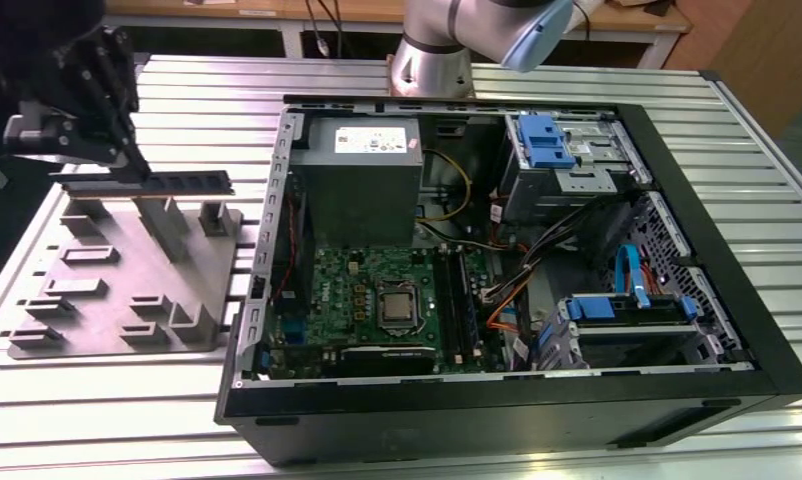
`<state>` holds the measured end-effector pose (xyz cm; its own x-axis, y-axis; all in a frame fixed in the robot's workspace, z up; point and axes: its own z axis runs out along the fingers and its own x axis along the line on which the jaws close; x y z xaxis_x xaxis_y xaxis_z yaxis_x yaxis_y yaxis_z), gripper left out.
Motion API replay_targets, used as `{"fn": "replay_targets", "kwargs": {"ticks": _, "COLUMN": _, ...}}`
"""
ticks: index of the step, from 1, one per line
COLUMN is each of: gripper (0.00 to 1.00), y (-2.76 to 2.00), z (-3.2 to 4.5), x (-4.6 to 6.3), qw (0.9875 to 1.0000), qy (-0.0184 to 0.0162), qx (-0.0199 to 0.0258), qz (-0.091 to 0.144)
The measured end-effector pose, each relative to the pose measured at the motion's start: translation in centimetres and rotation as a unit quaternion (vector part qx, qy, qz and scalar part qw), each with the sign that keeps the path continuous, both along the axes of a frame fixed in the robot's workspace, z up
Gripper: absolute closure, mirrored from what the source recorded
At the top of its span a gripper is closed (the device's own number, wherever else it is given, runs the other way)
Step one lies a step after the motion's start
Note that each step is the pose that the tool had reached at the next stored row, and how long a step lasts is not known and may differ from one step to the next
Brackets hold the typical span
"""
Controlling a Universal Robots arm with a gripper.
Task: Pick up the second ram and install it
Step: 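Pick up the second ram and move it above second insertion slot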
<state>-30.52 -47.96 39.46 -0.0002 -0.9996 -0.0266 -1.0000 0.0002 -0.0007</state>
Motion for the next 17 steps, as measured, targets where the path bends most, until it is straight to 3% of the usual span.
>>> {"fn": "replay_targets", "kwargs": {"ticks": 17, "gripper": 0.92, "y": 0.0, "z": -0.02, "x": 6.3, "qw": 1.0, "qy": 0.0001, "qx": 0.0, "qz": 0.0}}
